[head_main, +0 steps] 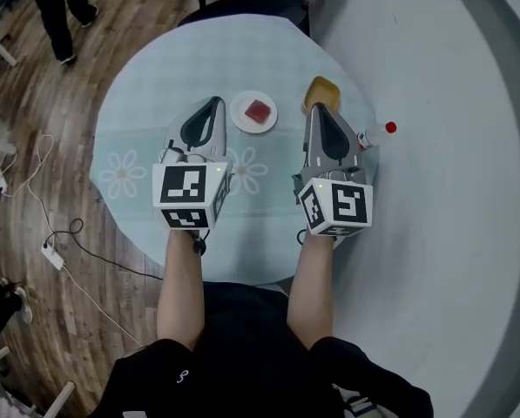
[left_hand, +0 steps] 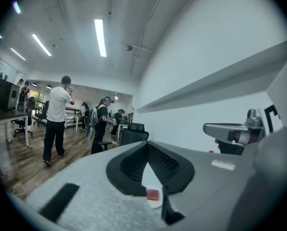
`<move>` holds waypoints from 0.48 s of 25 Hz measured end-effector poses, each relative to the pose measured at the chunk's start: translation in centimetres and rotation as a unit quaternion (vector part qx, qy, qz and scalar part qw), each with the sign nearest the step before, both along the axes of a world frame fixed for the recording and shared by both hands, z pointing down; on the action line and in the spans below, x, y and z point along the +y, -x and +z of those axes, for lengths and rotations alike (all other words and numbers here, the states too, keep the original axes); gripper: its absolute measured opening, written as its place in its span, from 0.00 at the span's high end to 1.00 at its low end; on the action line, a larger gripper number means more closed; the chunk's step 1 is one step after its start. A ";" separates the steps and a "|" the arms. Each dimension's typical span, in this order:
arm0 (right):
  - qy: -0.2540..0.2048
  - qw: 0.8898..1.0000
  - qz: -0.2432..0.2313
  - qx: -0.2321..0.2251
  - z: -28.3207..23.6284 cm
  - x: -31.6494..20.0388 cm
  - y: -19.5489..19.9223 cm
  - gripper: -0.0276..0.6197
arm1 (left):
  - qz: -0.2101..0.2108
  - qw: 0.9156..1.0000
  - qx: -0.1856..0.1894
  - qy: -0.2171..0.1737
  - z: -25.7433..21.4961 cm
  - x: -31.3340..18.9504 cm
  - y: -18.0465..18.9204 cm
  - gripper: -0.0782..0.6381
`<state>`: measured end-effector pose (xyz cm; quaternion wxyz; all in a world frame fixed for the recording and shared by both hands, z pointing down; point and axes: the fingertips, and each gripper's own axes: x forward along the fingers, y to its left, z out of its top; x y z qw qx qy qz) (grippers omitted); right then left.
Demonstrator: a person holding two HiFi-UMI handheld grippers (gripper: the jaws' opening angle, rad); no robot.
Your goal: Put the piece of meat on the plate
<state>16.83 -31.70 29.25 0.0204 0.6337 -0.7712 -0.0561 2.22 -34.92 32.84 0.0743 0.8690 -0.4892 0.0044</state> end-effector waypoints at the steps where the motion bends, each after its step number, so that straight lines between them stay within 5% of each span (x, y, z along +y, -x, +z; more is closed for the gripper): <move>1: -0.006 1.000 0.000 -0.008 -0.5 0.3 0.0 0.95 | -0.004 1.000 0.000 -0.011 -0.9 0.0 0.0 0.90; 6: 0.023 0.998 -0.025 -0.044 0.5 1.9 0.9 0.95 | -0.010 0.999 -0.006 -0.048 -2.1 1.8 0.3 0.90; 12: 0.074 0.997 -0.011 0.032 3.2 2.4 1.7 0.95 | -0.003 0.999 -0.022 -0.043 -0.5 2.7 0.0 0.90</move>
